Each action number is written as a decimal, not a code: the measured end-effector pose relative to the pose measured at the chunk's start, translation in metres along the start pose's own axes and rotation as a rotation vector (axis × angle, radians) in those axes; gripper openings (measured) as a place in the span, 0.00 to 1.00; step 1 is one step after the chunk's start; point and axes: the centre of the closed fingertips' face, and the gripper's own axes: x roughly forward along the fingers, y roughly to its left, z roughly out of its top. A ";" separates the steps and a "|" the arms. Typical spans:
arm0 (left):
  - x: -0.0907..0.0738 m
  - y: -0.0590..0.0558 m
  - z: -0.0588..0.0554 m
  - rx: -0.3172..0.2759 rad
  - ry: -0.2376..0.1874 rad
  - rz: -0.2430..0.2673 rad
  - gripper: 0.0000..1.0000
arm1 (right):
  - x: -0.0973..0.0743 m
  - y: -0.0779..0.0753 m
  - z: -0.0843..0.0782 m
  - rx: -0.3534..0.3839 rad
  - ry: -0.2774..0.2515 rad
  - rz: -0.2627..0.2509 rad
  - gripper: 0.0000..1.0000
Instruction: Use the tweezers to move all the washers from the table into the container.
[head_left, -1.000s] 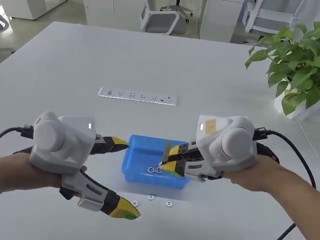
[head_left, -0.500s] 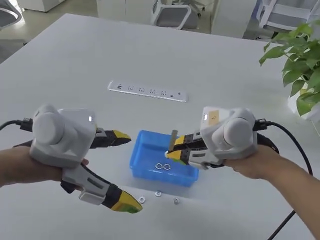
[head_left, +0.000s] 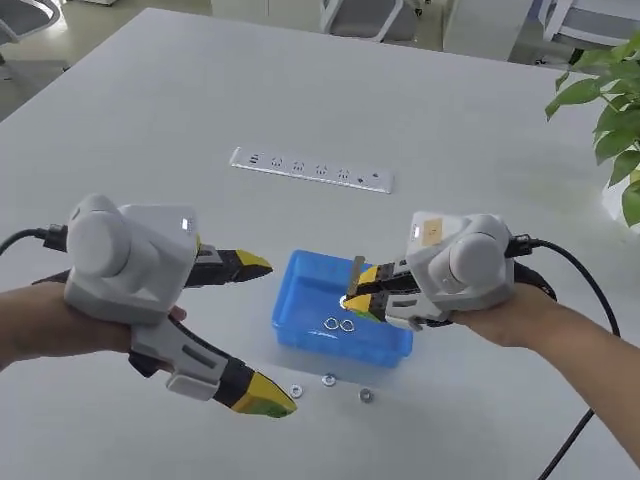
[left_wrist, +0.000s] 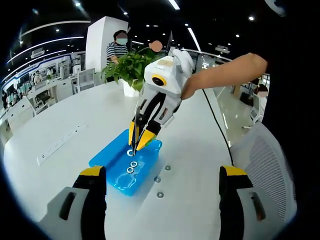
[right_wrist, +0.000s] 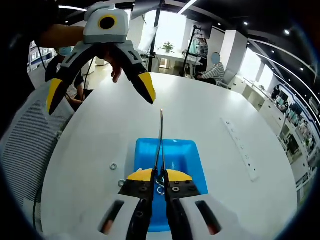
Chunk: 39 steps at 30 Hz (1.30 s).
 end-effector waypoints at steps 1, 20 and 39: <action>0.000 0.000 0.000 -0.002 0.000 0.000 0.99 | 0.002 -0.001 -0.002 0.004 0.002 0.002 0.08; 0.011 0.008 -0.001 -0.015 0.000 -0.012 0.99 | 0.025 0.004 -0.027 0.045 0.018 0.047 0.08; 0.028 0.040 0.012 0.075 -0.019 0.027 0.57 | 0.036 0.007 -0.036 0.046 0.024 0.077 0.09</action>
